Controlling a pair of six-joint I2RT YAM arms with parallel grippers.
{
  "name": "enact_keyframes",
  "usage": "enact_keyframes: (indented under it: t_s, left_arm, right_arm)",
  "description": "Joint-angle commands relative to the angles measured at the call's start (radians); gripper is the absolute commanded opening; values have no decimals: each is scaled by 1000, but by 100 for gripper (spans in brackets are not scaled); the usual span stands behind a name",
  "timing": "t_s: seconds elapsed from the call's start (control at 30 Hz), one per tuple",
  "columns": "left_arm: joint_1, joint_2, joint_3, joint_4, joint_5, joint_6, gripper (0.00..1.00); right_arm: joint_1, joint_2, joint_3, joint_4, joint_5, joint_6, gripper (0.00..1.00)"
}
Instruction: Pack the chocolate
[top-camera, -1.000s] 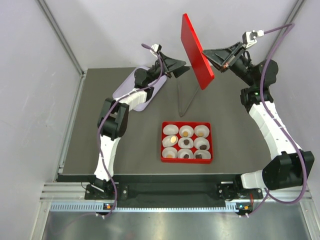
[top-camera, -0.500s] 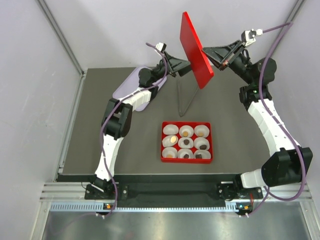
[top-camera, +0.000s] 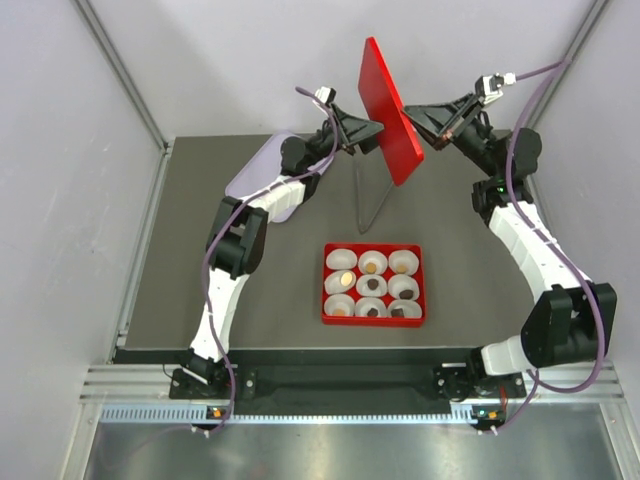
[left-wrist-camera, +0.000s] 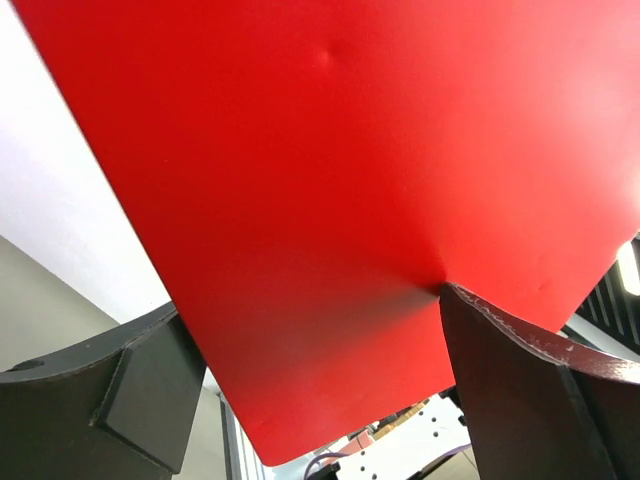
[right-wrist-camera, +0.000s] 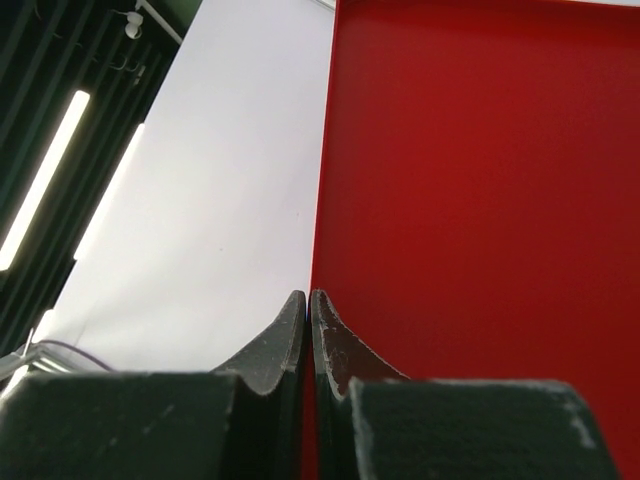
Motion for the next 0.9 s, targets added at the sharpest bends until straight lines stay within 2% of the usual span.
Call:
enact_keyframes:
  t_s: [0.0, 0.13, 0.23, 0.37, 0.47, 0.5, 0.63, 0.77, 0.87]
  left_arm:
    - [-8, -40, 4, 440, 6, -20, 95]
    - [-5, -66, -47, 440, 11, -4, 91]
    - [0, -66, -56, 440, 22, -26, 84]
    - [2, -74, -88, 440, 20, -40, 68]
    - [2, -78, -108, 440, 28, -63, 47]
    - [2, -77, -111, 440, 31, -75, 38]
    - [2, -80, -129, 440, 49, -104, 29]
    - [2, -106, -175, 440, 63, -118, 11]
    - [2, -135, -209, 440, 69, -127, 5]
  right_arm:
    - [-46, -1, -24, 69, -12, -10, 0]
    - [-77, -3, -43, 3, -37, -80, 0]
    - [-88, 3, -44, -46, -61, -125, 0]
    - [-109, 6, -52, -109, -92, -174, 0]
    - [-128, -5, -64, -174, -104, -237, 1]
    - [-128, -12, -67, -233, -106, -261, 3]
    - [-166, -31, -63, -365, -112, -418, 15]
    - [-174, -47, -66, -428, -120, -489, 23]
    - [-175, -57, -63, -468, -121, -538, 31]
